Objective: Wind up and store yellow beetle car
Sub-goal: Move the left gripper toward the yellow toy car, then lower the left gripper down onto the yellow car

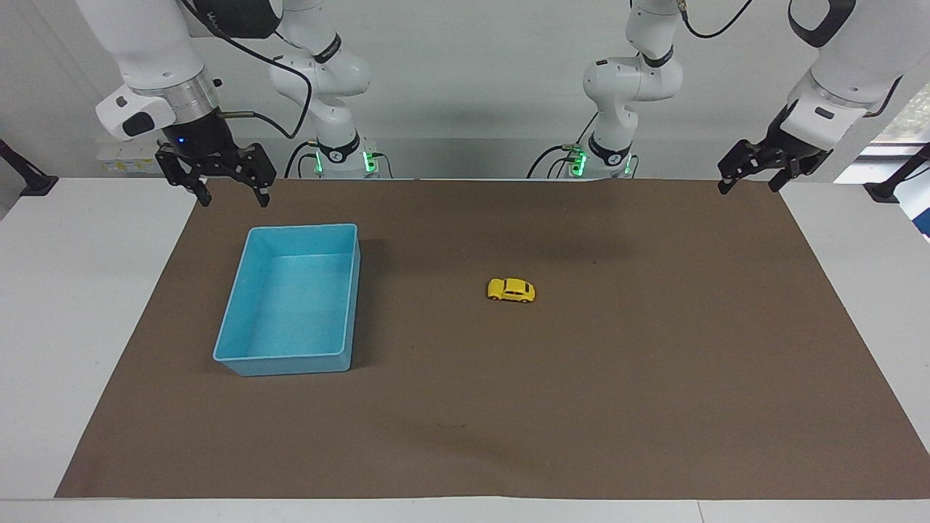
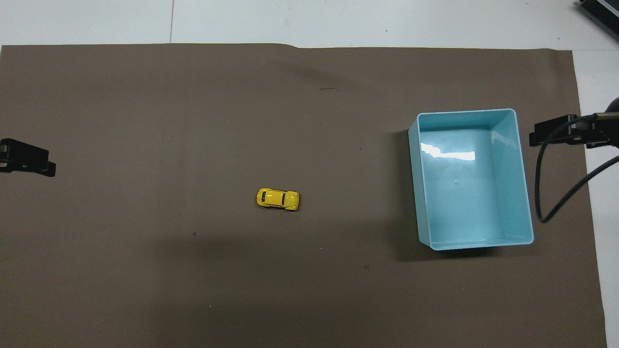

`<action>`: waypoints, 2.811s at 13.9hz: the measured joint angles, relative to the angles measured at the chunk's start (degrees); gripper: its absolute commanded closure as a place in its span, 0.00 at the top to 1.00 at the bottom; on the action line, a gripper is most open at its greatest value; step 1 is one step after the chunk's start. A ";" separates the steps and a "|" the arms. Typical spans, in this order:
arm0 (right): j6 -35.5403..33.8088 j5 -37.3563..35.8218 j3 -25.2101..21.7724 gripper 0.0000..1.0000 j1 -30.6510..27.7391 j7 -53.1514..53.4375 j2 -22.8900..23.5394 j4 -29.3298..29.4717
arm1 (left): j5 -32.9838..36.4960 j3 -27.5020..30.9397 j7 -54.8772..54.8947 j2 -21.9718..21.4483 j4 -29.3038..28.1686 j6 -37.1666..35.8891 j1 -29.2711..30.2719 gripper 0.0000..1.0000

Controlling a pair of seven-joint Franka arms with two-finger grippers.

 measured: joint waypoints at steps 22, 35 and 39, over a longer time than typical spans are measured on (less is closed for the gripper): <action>-0.15 -0.31 0.04 1.00 0.02 0.00 -0.04 0.00 | -0.91 -1.76 3.09 -1.33 -5.41 7.69 -15.76 1.00; -0.15 -0.31 0.04 1.00 0.02 0.00 -0.04 0.00 | -0.90 -1.84 46.00 0.09 -10.65 14.33 -21.71 1.00; -0.15 -0.31 0.04 1.00 0.02 0.00 -0.04 0.00 | -0.66 -1.85 51.17 0.40 -14.13 17.00 -22.52 1.00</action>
